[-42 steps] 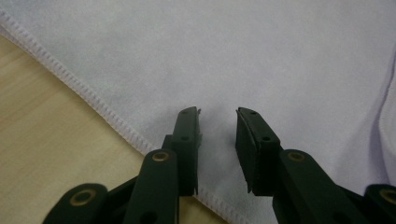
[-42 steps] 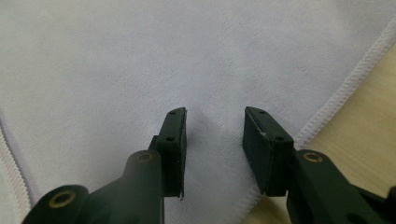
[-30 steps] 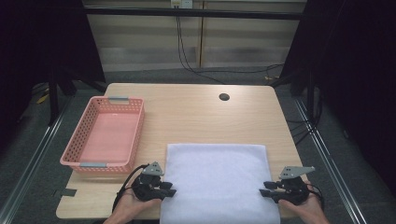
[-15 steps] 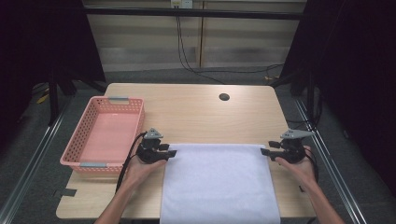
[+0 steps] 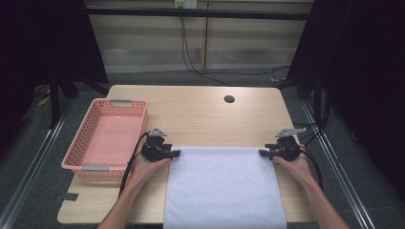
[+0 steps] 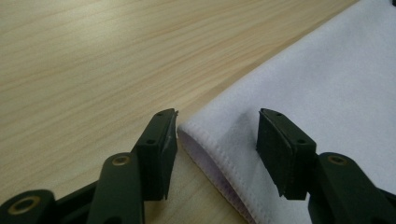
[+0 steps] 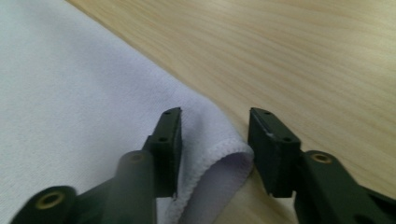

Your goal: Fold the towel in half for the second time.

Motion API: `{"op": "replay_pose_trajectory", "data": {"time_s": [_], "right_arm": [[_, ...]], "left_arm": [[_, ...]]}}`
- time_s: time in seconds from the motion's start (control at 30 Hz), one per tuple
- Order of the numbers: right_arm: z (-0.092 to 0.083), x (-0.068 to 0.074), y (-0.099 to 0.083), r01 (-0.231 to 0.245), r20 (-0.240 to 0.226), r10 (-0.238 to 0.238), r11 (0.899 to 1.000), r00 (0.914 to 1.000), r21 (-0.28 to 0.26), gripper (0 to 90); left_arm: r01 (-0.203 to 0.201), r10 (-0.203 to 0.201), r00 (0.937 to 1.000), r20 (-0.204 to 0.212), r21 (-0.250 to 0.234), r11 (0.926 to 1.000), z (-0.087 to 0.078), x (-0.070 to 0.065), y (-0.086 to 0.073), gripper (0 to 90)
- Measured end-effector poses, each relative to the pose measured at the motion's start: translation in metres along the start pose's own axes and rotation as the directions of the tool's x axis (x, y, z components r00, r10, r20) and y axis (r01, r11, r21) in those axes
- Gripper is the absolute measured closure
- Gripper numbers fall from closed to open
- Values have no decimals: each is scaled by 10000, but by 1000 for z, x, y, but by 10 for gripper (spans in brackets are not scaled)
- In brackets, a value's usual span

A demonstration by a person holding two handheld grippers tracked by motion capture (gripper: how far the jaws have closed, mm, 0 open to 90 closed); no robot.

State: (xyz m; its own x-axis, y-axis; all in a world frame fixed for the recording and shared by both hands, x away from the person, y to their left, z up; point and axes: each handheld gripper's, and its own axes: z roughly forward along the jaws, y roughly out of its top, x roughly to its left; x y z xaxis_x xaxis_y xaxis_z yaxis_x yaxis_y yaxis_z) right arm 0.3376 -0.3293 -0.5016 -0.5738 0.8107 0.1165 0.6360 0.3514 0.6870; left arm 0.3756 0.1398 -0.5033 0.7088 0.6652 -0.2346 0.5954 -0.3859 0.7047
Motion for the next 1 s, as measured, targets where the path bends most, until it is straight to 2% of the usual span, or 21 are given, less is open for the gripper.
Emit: {"op": "replay_pose_trajectory", "data": {"time_s": [0.07,0.1,0.17,0.2,0.27,0.37,0.43,0.47,0.57,0.63,0.73,0.83,0.93,1.0], "right_arm": [[0,1,-1,-7,-80,7,10000,10000,6,672],[0,1,-1,-47,-235,48,10000,9997,4,741],[-1,3,-2,-92,-346,89,9999,9994,-86,823],[-2,4,-2,-95,-328,92,9999,9994,-98,837],[-5,3,-3,-106,-333,99,9998,9994,-186,845],[-14,2,-2,-227,-344,212,9988,9992,-435,849],[-22,1,0,-314,-353,291,9974,9990,-653,850],[-25,0,1,-321,-415,289,9964,9987,-784,850],[-35,-7,7,-537,-449,483,9902,9978,-1291,851],[-38,-12,11,-661,-475,599,9877,9971,-1419,851],[-43,-17,18,-666,-575,577,9837,9967,-1670,850],[-47,-23,29,-677,-494,593,9792,9970,-1914,850],[-50,-28,40,-742,-426,667,9746,9969,-2113,850],[-50,-32,47,-722,-378,656,9748,9971,-2110,850]], "left_arm": [[-47,46,9999,93,8,10000,0,1,0,515],[-113,111,9997,226,64,9999,0,1,0,584],[-194,188,9984,525,107,9998,1,-1,-1,706],[-241,234,9972,714,95,9997,1,-2,0,769],[-267,274,9961,842,-92,9996,-1,-4,2,832],[27,57,9927,1206,-694,9976,-10,-5,8,844],[-77,189,9930,1165,-966,9953,-15,-8,14,847],[2,157,9917,1275,-1235,9923,-18,-9,18,847],[-37,237,9907,1343,-1474,9891,-21,-9,31,850],[-163,381,9906,1316,-1631,9865,-26,-12,41,849],[-472,643,9921,1078,-1548,9868,-29,-12,57,850],[-428,628,9931,989,-1929,9803,-35,-9,74,849],[-629,789,9939,775,-1912,9795,-36,-6,89,850],[-507,641,9960,623,-1977,9790,-34,-3,96,850]]}}
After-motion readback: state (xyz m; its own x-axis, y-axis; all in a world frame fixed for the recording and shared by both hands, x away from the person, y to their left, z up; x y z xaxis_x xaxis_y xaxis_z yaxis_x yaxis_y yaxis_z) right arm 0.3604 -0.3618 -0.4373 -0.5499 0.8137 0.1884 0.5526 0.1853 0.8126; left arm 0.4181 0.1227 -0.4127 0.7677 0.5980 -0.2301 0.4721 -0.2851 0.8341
